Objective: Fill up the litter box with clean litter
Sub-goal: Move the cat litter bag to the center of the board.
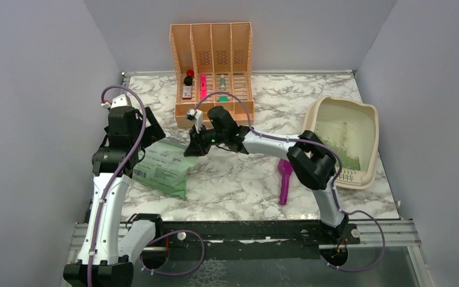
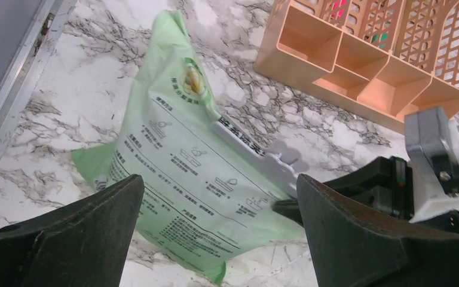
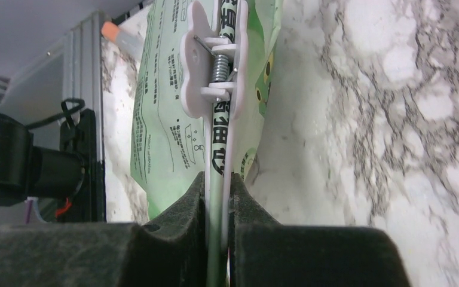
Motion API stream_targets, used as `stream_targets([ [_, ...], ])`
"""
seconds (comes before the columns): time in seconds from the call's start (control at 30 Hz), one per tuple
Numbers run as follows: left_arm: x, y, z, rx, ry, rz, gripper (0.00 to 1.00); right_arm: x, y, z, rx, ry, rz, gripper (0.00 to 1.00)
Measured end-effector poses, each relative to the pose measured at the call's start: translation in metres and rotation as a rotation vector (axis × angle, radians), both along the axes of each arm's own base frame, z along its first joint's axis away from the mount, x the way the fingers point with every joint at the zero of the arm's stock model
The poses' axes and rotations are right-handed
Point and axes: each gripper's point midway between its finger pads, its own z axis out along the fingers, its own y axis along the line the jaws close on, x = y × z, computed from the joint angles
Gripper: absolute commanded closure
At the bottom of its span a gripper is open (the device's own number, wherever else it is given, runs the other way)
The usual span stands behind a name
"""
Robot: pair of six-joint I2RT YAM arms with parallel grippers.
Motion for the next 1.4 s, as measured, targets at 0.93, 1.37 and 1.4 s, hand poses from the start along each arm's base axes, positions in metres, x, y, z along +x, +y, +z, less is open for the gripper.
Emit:
stream_targets([
  [0.93,0.039,-0.075,0.001,-0.142,-0.123,-0.447,0.03,-0.004,-0.180,0.010,-0.210,-0.232,-0.038,0.99],
  [1.37,0.060,-0.118,0.001,0.062,-0.265,-1.005,0.03,-0.012,-0.186,0.009,-0.165,-0.329,-0.009,0.99],
  [1.4,0.060,-0.123,-0.001,0.131,-0.305,-1.109,0.02,-0.014,-0.187,0.008,-0.159,-0.337,-0.009,0.99],
])
